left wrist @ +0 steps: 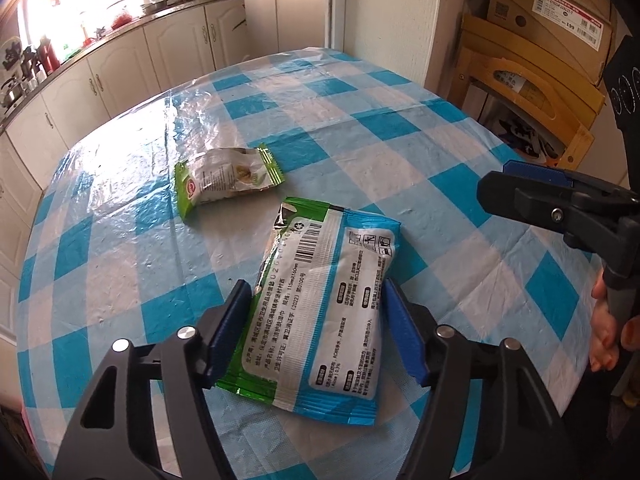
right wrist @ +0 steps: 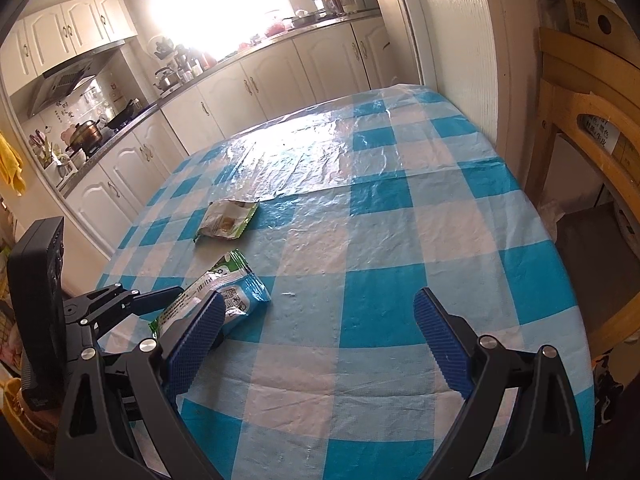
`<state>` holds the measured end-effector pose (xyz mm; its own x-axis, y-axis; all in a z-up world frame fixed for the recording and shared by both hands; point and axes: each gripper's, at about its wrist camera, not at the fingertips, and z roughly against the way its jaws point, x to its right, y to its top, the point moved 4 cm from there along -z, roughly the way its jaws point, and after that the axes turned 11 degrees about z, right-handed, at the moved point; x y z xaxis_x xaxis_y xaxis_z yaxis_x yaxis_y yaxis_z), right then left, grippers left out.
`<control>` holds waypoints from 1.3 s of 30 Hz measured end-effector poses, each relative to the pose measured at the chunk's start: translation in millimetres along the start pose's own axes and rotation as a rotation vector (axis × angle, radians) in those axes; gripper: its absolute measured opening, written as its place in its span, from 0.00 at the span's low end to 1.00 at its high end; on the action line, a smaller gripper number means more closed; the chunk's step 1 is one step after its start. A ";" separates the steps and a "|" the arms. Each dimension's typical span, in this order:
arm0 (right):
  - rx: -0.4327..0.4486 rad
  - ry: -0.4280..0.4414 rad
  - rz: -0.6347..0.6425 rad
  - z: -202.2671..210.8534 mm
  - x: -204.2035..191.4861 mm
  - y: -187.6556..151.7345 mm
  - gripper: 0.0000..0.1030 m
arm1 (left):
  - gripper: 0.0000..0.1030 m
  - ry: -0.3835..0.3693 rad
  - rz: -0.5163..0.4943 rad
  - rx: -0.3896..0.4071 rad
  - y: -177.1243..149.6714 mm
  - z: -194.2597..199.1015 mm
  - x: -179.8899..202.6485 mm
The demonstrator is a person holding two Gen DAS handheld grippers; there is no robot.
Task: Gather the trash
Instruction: 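Grasp the blue-white packet with the left tool, then hold the blue-white packet in the left tool while the right tool grasps the green snack packet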
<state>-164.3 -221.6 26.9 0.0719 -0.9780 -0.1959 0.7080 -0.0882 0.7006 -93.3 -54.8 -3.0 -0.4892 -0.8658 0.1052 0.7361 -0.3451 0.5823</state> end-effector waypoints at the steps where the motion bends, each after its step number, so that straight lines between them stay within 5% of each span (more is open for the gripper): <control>1: -0.001 -0.001 0.001 -0.6 -0.1 0.2 0.91 | 0.62 0.004 0.006 0.001 0.1 1.1 0.2; 22: -0.097 0.097 0.106 -40.3 -30.7 13.7 0.91 | 0.57 -0.016 0.274 0.045 -8.0 26.7 -64.1; 28: -0.122 0.153 0.213 -60.8 -55.3 38.0 0.91 | 0.57 0.007 0.375 0.085 -10.0 41.3 -102.1; 39: -0.158 0.132 0.487 -122.3 -98.7 76.0 0.91 | 0.57 0.028 0.513 0.136 -11.8 62.1 -156.3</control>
<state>-31.7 -108.7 15.6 0.4992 -0.8658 0.0347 0.6674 0.4098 0.6218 -54.6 107.1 23.8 -0.0679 -0.9212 0.3831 0.8094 0.1736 0.5610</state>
